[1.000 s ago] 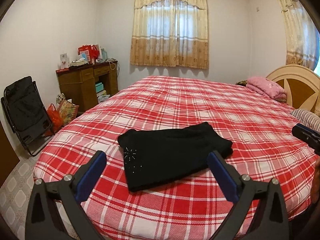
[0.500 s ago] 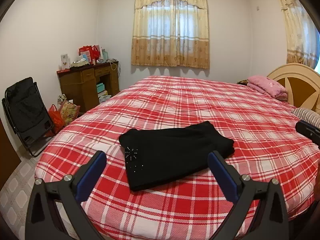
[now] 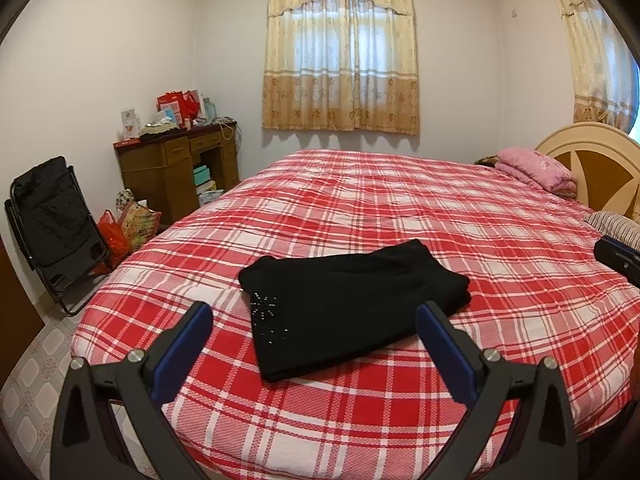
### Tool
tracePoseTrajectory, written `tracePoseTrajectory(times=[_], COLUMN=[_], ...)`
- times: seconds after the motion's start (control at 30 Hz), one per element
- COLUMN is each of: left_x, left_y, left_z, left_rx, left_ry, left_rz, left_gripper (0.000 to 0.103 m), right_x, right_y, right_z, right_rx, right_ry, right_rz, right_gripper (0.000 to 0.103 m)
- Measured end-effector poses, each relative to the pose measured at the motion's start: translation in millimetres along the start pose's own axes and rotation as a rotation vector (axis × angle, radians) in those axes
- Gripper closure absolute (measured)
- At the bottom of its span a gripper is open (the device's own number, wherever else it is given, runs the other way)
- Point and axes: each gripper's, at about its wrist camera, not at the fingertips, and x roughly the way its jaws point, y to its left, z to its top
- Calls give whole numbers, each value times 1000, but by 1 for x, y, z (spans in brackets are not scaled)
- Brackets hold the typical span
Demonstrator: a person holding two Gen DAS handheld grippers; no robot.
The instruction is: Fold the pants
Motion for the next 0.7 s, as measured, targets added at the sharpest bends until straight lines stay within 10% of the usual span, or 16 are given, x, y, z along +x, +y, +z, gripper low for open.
tracePoseTrajectory(times=[0.7], left_x=[4], left_y=[3], left_z=[-1], left_rx=[-18], left_ry=[12], left_rz=[-15], left_gripper=[0], right_x=[4], right_y=[8], right_z=[-5], right_rx=[-26], right_ry=[24], right_rz=[10], right_gripper=[32])
